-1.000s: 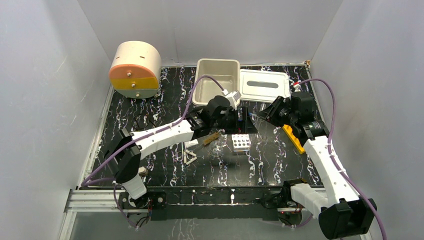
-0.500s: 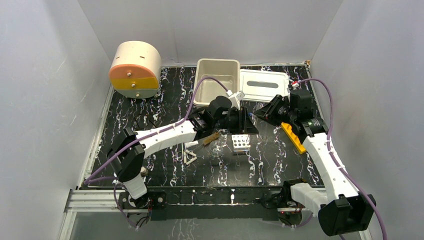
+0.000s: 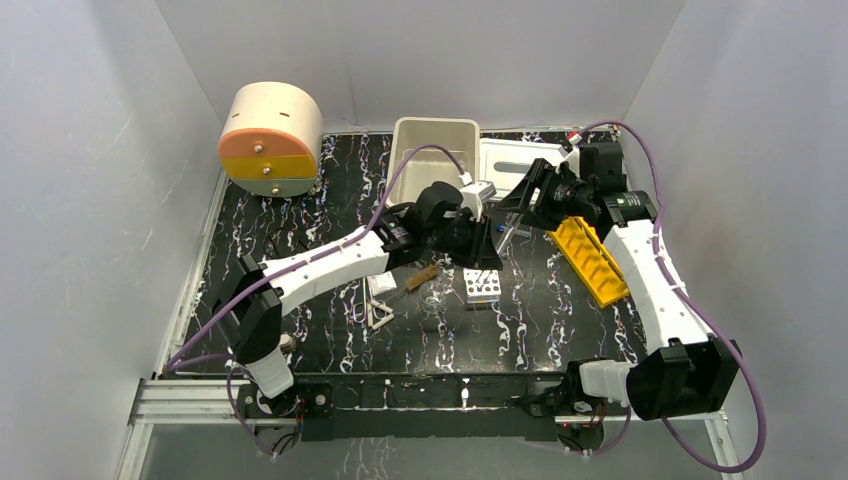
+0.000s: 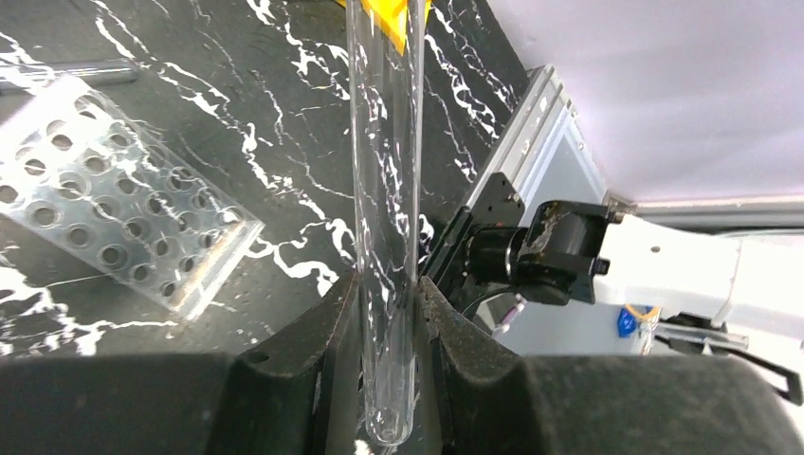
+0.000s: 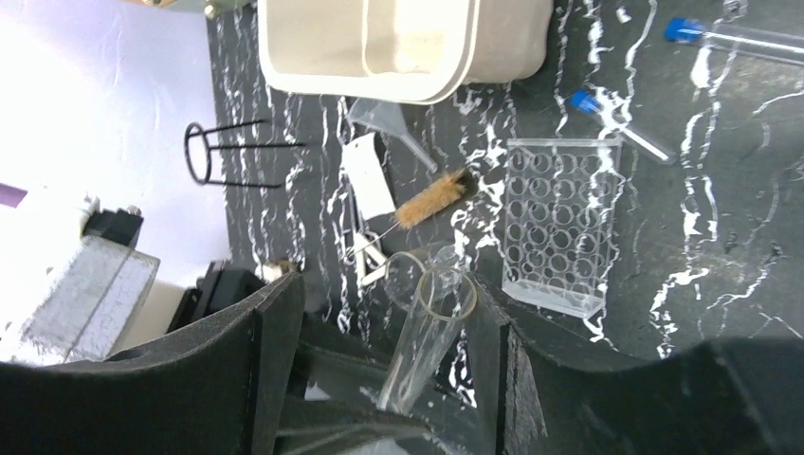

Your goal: Organize the chemistry lab equipment

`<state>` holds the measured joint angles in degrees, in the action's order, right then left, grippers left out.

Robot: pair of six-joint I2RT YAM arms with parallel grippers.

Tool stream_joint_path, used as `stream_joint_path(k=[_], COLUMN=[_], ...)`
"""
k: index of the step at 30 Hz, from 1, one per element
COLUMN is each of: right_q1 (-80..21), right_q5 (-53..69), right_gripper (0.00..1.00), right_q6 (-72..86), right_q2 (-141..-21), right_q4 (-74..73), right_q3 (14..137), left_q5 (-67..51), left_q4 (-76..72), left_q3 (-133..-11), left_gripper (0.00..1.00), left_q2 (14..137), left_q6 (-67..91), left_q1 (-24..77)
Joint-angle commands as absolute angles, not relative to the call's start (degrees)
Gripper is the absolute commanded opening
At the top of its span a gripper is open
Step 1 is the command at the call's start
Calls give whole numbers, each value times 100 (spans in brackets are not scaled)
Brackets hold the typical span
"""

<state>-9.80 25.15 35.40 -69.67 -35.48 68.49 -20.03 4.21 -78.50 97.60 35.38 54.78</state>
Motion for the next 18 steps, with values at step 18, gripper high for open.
stream_joint_path(k=[18], right_q1=[-895], right_q5=[4947], right_gripper=[68], right_q6=[3591], right_q2=[-7425], right_q4=[-3360], right_q3=[7338], left_q5=[-4304], left_q4=[1282], left_q3=[-7763], left_gripper=[9], left_q2=[8893], left_q6=[2030], left_q1=[4351])
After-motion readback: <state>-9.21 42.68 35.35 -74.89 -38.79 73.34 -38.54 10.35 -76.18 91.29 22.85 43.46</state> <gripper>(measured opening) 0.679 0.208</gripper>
